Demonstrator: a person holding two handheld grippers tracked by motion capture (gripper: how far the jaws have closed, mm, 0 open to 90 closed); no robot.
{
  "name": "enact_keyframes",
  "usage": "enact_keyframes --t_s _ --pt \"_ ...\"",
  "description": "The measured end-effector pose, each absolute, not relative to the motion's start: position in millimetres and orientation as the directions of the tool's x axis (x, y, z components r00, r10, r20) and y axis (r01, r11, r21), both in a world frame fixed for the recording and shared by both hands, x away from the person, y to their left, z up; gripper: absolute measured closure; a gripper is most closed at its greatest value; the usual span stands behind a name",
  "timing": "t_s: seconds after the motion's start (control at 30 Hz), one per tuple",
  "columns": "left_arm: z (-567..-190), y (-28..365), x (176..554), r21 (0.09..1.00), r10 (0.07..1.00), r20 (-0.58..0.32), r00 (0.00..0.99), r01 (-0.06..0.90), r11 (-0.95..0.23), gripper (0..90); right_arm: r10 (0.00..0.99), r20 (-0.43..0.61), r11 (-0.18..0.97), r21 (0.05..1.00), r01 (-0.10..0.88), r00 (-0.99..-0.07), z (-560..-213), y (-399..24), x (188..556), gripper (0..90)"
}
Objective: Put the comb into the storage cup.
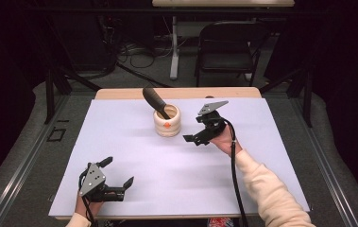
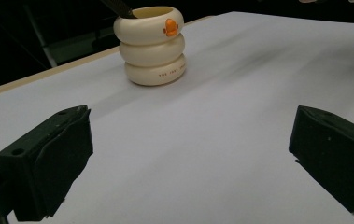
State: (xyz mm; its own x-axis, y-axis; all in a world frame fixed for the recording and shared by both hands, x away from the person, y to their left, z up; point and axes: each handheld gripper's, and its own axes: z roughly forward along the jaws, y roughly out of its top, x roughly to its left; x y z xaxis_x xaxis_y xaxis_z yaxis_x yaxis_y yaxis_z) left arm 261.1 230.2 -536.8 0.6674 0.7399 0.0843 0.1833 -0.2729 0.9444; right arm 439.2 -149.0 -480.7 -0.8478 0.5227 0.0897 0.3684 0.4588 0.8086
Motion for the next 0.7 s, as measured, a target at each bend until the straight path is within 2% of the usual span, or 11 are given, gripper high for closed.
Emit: enact_keyframes --t_s 0.7 --pt "-536.2 229.9 260.3 0.945 0.740 0.087 0.667 0.180 -0.273 0.0 0.530 0.059 0.470 0.810 0.351 -0.846 -483.2 -178.2 394.8 0.0"
